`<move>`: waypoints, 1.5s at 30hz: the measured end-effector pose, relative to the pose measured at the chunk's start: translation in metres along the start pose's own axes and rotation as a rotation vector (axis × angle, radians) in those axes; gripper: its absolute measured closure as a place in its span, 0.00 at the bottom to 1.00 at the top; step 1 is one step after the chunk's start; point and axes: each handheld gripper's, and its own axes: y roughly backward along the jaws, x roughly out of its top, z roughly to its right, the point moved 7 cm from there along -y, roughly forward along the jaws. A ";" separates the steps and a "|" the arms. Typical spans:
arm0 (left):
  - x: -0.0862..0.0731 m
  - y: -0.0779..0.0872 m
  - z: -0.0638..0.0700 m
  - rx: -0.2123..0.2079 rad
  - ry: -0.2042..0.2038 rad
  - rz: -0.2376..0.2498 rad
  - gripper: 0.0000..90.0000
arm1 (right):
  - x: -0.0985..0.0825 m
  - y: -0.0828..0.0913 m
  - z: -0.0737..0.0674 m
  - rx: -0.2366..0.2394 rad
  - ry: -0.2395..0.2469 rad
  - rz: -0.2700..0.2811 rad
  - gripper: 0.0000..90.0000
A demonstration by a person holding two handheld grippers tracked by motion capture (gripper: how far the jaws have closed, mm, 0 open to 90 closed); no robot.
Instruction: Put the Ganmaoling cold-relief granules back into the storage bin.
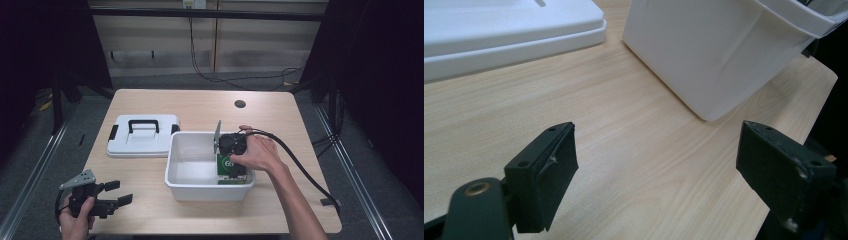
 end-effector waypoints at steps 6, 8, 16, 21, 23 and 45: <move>0.000 0.000 0.000 0.001 0.001 0.000 0.18 | 0.000 0.007 0.001 -0.005 -0.013 0.046 0.10; 0.000 0.000 0.000 0.000 0.001 0.001 0.18 | 0.000 0.011 0.001 -0.016 -0.017 0.069 0.11; 0.000 0.000 0.000 0.002 0.001 0.000 0.18 | -0.004 0.027 0.000 -0.032 -0.054 0.168 0.12; 0.000 0.000 0.000 0.003 0.000 -0.002 0.18 | -0.008 0.033 0.000 -0.055 -0.078 0.263 0.12; 0.000 0.000 0.000 0.004 -0.001 -0.003 0.18 | -0.011 0.036 -0.001 -0.063 -0.091 0.288 0.12; -0.001 -0.001 0.000 0.007 0.000 -0.004 0.18 | -0.059 0.071 -0.013 -0.178 -0.233 0.589 0.15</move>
